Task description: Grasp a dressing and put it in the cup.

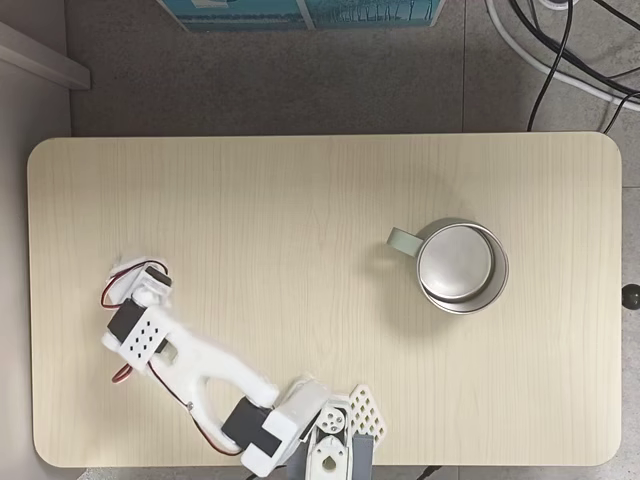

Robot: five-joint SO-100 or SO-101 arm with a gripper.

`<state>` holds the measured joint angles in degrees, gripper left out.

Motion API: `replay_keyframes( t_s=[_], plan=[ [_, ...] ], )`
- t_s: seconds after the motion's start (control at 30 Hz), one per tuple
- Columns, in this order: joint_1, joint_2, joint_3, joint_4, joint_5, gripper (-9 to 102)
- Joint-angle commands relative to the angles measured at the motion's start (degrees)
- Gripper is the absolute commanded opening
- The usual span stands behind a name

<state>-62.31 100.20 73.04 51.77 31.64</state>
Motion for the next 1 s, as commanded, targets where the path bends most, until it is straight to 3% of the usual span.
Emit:
replay_keyframes(
  t_s=[0.0, 0.47, 0.97],
  plan=[
    [-0.53, -0.62, 2.29, -1.23, -3.43, 0],
    [-1.32, -5.54, 1.49, -0.18, -6.24, 0],
    [4.39, -13.54, 26.1, 26.28, -12.39, 0]
  ],
)
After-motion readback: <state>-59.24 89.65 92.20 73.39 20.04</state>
